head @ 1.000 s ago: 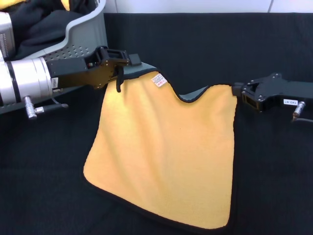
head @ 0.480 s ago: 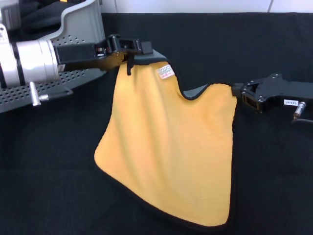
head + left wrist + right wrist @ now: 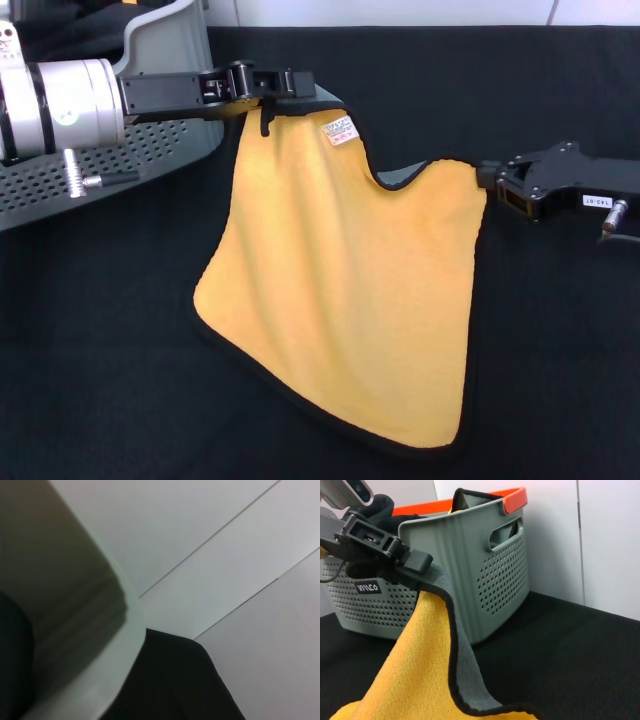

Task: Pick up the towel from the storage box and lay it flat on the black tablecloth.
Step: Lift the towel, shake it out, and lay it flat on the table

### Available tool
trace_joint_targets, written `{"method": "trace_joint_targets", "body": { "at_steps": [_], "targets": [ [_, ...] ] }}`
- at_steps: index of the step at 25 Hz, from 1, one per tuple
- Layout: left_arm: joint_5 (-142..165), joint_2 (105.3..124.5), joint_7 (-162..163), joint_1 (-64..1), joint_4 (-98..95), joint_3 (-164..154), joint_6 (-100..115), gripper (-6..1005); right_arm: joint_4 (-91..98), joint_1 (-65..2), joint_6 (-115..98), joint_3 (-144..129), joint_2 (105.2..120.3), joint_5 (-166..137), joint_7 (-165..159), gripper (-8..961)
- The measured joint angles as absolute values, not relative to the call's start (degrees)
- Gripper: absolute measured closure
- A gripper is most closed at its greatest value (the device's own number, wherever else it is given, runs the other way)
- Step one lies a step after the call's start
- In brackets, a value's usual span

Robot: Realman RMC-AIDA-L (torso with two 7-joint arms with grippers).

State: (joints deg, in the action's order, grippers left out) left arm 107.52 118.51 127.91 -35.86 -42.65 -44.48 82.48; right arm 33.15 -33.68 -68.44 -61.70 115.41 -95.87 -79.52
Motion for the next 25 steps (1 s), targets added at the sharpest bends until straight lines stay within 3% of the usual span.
{"method": "trace_joint_targets", "body": {
  "at_steps": [14,25],
  "targets": [
    [107.08,118.63,123.66,-35.51,-42.78,-44.76,84.39,807,35.33,-31.95,-68.53,-61.70,115.50,-95.56,-79.31,948],
    [99.84,118.10,114.88,-36.08,-45.26,-45.03,102.00,819,58.21,-17.21,-95.09,-50.08,114.21,-85.89,-83.26,948]
  ]
}}
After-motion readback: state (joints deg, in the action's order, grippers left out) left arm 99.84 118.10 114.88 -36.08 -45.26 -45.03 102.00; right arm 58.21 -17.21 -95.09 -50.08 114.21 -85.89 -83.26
